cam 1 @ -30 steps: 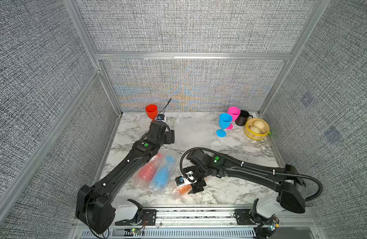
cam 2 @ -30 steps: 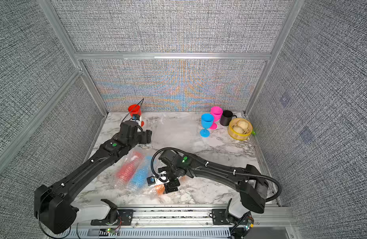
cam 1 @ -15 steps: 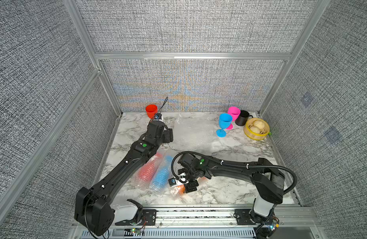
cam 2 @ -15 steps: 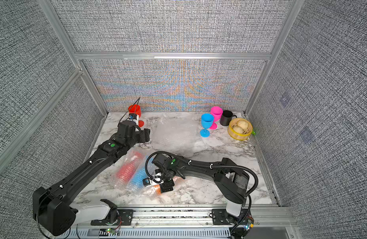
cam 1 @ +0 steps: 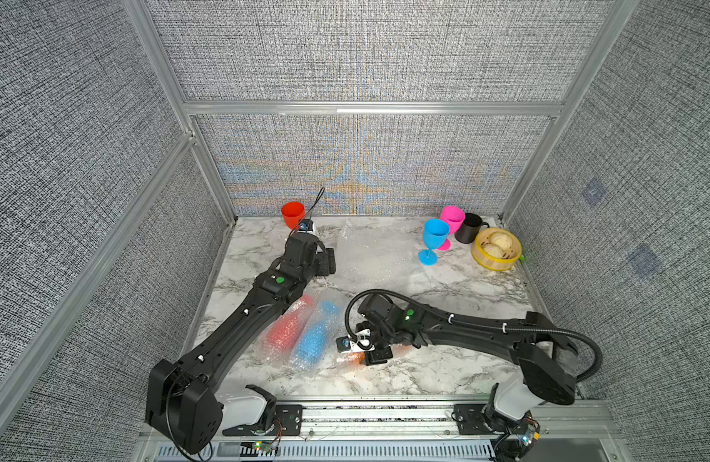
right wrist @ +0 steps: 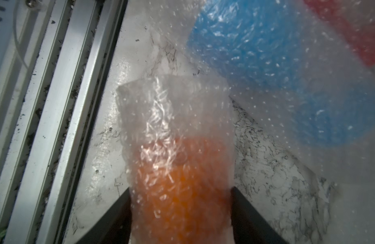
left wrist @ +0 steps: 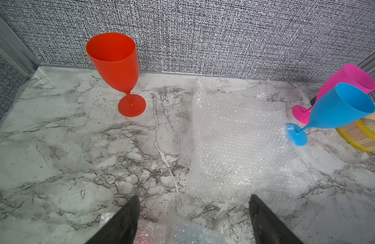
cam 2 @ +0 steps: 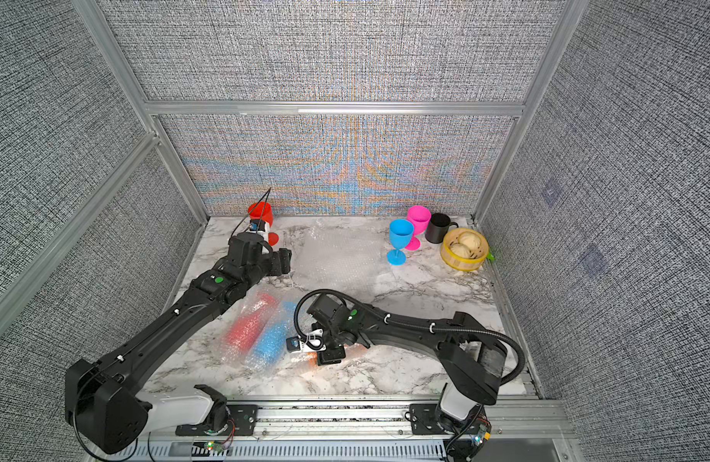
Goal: Unpack wine glasses from bubble wrap
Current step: Adjust the bubble wrap at the center of the board, then pick up the bubble wrap from the center of the board.
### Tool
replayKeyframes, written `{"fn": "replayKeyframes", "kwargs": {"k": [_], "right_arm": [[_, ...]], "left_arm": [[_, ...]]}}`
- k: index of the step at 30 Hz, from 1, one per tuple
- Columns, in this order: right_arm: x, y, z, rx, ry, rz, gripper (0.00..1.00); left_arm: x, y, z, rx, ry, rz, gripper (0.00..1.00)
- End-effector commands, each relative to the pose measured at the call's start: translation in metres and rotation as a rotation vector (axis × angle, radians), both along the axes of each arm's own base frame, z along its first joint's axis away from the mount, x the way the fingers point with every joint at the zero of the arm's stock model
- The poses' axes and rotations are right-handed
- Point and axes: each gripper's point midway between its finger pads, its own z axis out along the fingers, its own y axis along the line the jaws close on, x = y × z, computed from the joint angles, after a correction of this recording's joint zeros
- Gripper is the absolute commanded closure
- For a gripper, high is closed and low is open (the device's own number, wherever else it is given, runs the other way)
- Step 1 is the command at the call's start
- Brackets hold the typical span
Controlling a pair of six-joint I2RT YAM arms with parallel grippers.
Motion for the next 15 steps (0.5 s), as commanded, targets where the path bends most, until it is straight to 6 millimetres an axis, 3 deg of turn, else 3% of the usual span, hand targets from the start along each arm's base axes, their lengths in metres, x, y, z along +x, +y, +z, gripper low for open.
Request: {"fn": "replayKeyframes", "kwargs": {"k": [1, 5, 7, 10, 15], "right_arm": [[0.007, -0.005, 0.013, 0.054, 0.019, -0.092, 0.34], [0.021, -0.011, 0.028, 0.129, 0.041, -0.191, 0.35], [0.023, -0.012, 0.026, 0.124, 0.042, -0.201, 0.3], [0.017, -0.014, 0.005, 0.059, 0.069, -0.188, 0.01], [0.008, -0.014, -0.03, -0.087, 0.049, -0.122, 0.01]], "left_arm": [[0.003, -0.003, 0.002, -0.016, -0.012, -0.008, 0.2], [0.003, -0.003, 0.002, -0.013, -0.011, -0.006, 0.2], [0.004, -0.004, 0.001, -0.015, -0.007, -0.009, 0.2], [0.004, -0.006, -0.001, -0.019, 0.0, -0.014, 0.2], [0.003, -0.006, -0.001, -0.017, -0.001, -0.015, 0.2]]}}
